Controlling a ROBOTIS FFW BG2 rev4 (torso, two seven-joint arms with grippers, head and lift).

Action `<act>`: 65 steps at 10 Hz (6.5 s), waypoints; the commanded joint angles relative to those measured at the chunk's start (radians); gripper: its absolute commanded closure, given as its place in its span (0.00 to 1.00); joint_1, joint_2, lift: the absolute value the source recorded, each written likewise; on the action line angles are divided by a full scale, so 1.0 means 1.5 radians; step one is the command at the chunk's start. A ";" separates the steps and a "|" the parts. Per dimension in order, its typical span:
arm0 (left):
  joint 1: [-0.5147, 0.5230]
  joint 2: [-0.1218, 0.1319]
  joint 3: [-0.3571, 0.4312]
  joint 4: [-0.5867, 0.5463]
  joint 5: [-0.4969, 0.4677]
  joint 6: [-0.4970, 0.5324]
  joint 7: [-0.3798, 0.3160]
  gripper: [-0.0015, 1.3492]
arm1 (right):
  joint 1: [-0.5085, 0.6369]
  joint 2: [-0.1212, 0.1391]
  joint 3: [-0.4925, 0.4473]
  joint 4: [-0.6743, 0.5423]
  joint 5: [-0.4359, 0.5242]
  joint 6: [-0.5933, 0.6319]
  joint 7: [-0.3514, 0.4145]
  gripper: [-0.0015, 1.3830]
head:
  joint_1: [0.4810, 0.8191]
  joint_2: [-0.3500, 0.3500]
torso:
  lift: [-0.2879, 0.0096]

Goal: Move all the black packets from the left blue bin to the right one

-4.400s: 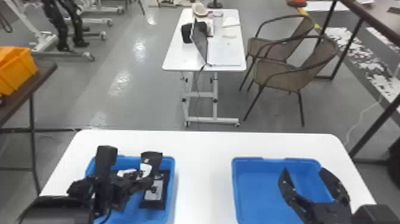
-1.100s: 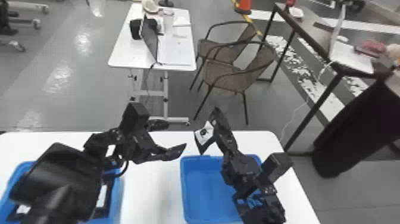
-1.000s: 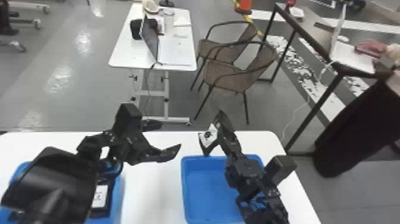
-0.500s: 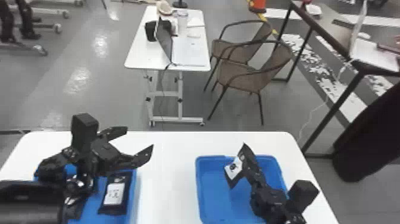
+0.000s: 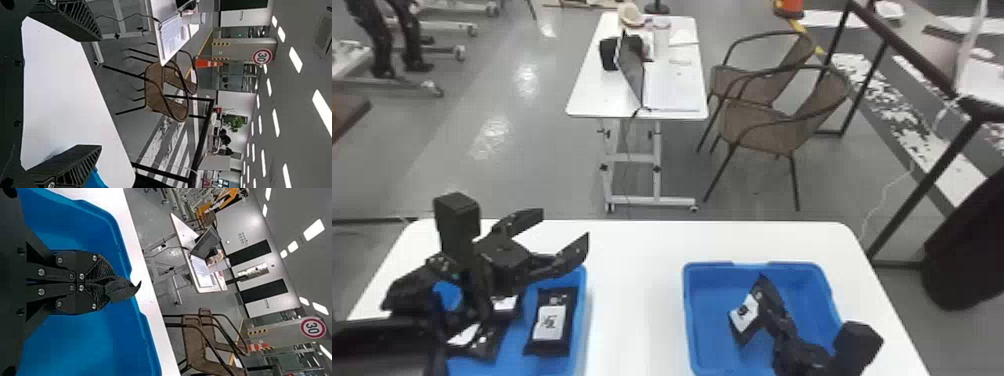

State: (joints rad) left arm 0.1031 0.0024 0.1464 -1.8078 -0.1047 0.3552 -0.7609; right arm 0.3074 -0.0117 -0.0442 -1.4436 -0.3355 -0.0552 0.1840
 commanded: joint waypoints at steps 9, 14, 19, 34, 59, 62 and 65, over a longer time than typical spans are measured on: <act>0.029 -0.003 0.046 -0.008 -0.012 0.052 0.012 0.09 | 0.059 0.008 -0.002 -0.129 0.034 -0.077 -0.092 0.19 | 0.63 0.39 | 0.97; 0.063 0.000 0.059 -0.008 -0.074 0.192 0.042 0.10 | 0.063 0.008 0.000 -0.173 -0.032 -0.077 -0.059 0.19 | 0.63 0.46 | 0.97; -0.040 0.064 0.066 0.080 -0.338 0.185 -0.099 0.10 | 0.045 0.008 0.004 -0.165 -0.060 -0.061 -0.032 0.19 | 0.63 0.59 | 0.97; -0.240 0.149 0.020 0.498 -0.556 -0.048 -0.133 0.10 | 0.043 0.008 0.020 -0.140 -0.108 -0.058 -0.013 0.19 | 0.63 0.77 | 0.97; -0.032 0.038 -0.144 0.023 -0.406 -0.113 0.117 0.74 | -0.054 0.008 0.063 -0.087 -0.139 -0.049 0.115 0.37 | 0.63 0.56 | 0.97; -0.073 0.072 -0.226 0.082 -0.322 -0.194 0.211 0.74 | -0.094 0.008 0.062 -0.063 -0.157 -0.048 0.135 0.37 | 0.63 0.46 | 0.97; -0.131 0.079 -0.288 0.145 -0.286 -0.225 0.217 0.74 | -0.137 0.008 0.069 -0.049 -0.167 -0.033 0.158 0.37 | 0.63 0.39 | 0.97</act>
State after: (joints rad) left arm -0.0782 0.1196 -0.2687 -1.6058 -0.5404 0.0233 -0.4354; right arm 0.1149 0.0000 0.0557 -1.5234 -0.5840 -0.1090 0.4203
